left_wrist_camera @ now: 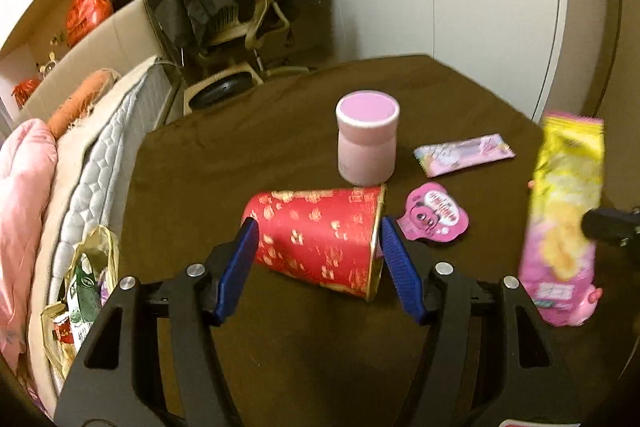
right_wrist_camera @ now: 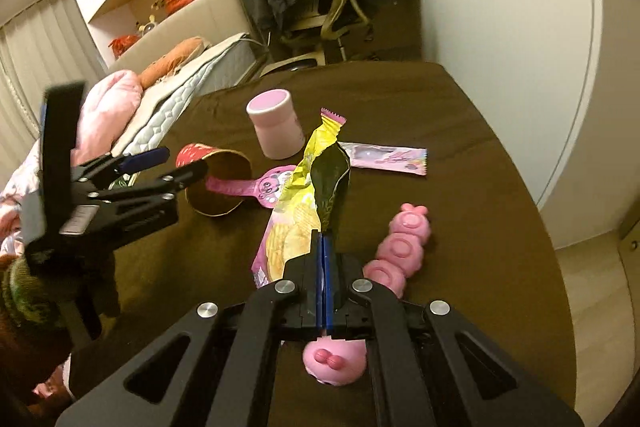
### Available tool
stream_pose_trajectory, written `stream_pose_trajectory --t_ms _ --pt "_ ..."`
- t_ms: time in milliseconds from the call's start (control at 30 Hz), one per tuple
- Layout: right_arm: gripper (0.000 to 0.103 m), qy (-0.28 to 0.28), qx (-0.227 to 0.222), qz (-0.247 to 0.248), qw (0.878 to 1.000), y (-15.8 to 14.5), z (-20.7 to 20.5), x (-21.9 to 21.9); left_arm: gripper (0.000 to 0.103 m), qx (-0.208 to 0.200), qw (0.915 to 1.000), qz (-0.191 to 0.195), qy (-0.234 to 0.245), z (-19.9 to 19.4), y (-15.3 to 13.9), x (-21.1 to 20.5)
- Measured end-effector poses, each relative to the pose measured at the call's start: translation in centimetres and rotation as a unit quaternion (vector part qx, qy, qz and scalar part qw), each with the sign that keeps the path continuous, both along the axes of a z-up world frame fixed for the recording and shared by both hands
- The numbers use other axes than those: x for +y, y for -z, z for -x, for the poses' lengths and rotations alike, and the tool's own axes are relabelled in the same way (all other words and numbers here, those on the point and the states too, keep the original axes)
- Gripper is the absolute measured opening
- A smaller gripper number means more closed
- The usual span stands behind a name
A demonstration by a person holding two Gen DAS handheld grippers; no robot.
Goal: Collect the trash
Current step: 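Grasp the yellow chip bag with the right tool, then grasp the red paper cup with the left tool while the right tool holds the chip bag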
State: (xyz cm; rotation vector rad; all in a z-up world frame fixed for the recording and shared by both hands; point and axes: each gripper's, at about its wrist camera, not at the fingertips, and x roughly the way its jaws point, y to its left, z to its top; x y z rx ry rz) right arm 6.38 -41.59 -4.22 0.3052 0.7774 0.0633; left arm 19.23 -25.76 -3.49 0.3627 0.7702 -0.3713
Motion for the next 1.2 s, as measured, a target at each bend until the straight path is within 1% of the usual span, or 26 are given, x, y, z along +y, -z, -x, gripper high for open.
stream_pose_trajectory --t_ms 67,133,233,333,367,433,500,567,600,633,700,733,800,833,867,900,967,1100,1133,1200 --pt "0.002 -0.001 0.0 -0.002 1.0 0.1 0.0 0.0 0.059 0.018 0.9997 0.018 -0.004 -0.1 0.1 1.2" --pt "0.002 -0.005 0.001 -0.008 1.0 0.3 0.0 -0.2 0.059 0.019 0.9995 0.019 -0.014 0.1 0.2 2.8" --pt "0.002 -0.011 0.0 -0.014 1.0 0.4 -0.2 0.1 0.059 0.024 0.9985 0.024 -0.043 0.1 0.2 6.1" --pt "0.002 -0.017 -0.002 -0.014 1.0 0.5 -0.6 0.5 0.059 0.038 0.9955 0.045 -0.074 -0.1 0.1 9.5" --pt "0.002 -0.018 -0.003 -0.015 1.0 0.5 -0.7 0.7 0.059 0.043 0.9946 0.053 -0.078 -0.1 0.0 10.5" --pt "0.002 -0.021 -0.003 -0.017 1.0 0.5 -1.0 0.9 0.059 0.062 0.9926 0.079 -0.068 -0.1 -0.4 11.8" --pt "0.002 -0.024 -0.002 -0.016 1.0 0.6 -1.2 1.1 0.059 0.091 0.9862 0.133 -0.035 0.2 -1.0 12.5" --pt "0.002 -0.025 -0.001 -0.016 1.0 0.7 -1.3 1.3 0.059 0.101 0.9787 0.178 -0.021 0.2 -1.9 12.3" --pt "0.002 -0.025 0.0 -0.017 1.0 0.7 -1.4 1.3 0.06 0.101 0.9754 0.195 -0.022 0.0 -2.3 11.9" --pt "0.002 -0.025 0.0 -0.017 1.0 0.7 -1.5 1.4 0.062 0.1 0.9736 0.203 -0.028 -0.3 -2.6 11.5" --pt "0.002 -0.024 -0.002 -0.015 1.0 0.6 -1.5 1.7 0.073 0.089 0.9728 0.209 -0.044 -1.3 -2.8 10.0" --pt "0.002 -0.023 -0.003 -0.011 1.0 0.5 -1.4 1.9 0.074 0.08 0.9756 0.199 -0.046 -2.0 -2.6 8.8" --pt "0.002 -0.022 -0.001 -0.003 1.0 0.6 -1.2 2.2 0.075 0.078 0.9817 0.167 -0.049 -2.9 -1.7 7.0" --pt "0.002 -0.022 0.0 -0.003 1.0 0.7 -1.1 2.2 0.075 0.086 0.9837 0.149 -0.052 -3.4 -0.9 6.2" --pt "0.002 -0.023 0.002 -0.003 1.0 0.8 -1.0 2.3 0.075 0.099 0.9837 0.139 -0.057 -3.9 -0.1 5.8" --pt "0.002 -0.024 0.005 -0.004 1.0 1.0 -0.9 2.3 0.075 0.112 0.982 0.141 -0.058 -4.1 0.5 5.8" --pt "0.002 -0.021 0.009 -0.006 1.0 1.3 -0.7 2.0 0.075 0.131 0.9759 0.161 -0.067 -4.1 1.0 6.3" --pt "0.002 -0.013 0.009 -0.025 1.0 1.6 -0.7 1.1 0.066 0.161 0.9636 0.197 -0.083 -4.3 0.8 8.1" --pt "0.002 -0.013 0.007 -0.026 1.0 1.5 -0.7 1.1 0.066 0.177 0.9584 0.208 -0.084 -4.5 0.9 8.5" --pt "0.002 -0.014 0.002 -0.027 1.0 1.3 -0.8 1.2 0.066 0.22 0.9433 0.234 -0.082 -4.9 1.6 9.1"
